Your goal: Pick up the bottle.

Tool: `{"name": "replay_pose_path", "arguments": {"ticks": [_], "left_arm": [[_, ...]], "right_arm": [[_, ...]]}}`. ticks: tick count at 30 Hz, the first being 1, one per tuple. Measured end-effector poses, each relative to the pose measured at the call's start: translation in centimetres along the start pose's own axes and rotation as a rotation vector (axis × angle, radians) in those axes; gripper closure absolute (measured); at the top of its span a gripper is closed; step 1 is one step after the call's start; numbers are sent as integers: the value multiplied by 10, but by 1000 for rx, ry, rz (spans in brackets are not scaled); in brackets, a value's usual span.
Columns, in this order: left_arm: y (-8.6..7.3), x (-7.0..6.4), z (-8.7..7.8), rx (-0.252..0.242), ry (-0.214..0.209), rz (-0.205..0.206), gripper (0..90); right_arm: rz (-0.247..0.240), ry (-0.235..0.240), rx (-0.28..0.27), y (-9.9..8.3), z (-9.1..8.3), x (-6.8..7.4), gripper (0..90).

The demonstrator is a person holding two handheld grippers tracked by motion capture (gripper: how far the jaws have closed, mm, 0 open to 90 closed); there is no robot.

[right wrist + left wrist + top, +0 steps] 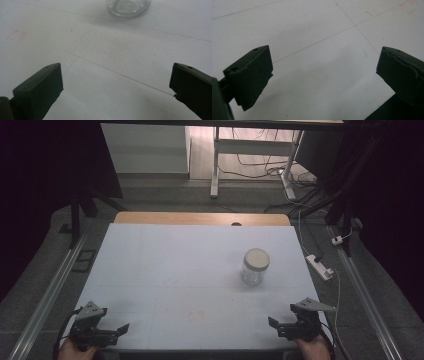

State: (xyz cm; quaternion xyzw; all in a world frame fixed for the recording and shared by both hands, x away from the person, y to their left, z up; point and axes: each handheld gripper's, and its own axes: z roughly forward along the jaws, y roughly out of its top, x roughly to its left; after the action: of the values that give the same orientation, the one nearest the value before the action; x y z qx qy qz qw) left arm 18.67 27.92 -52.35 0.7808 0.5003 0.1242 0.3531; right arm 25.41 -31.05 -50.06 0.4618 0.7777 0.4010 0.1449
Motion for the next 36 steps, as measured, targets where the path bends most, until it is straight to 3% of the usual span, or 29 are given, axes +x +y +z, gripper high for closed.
{"name": "replay_pose_path", "arguments": {"ticks": [16, 30, 36], "left_arm": [[1, 0, 2, 15, -27, 2, 20], [1, 2, 2, 20, -46, -6, 22], [1, 3, 2, 20, -49, -7, 22]], "right_arm": [[-51, 14, 42, 2, 4, 5, 0], [-70, 0, 40, 3, 4, 9, 0], [-101, -3, 17, 8, 4, 15, 0]]}}
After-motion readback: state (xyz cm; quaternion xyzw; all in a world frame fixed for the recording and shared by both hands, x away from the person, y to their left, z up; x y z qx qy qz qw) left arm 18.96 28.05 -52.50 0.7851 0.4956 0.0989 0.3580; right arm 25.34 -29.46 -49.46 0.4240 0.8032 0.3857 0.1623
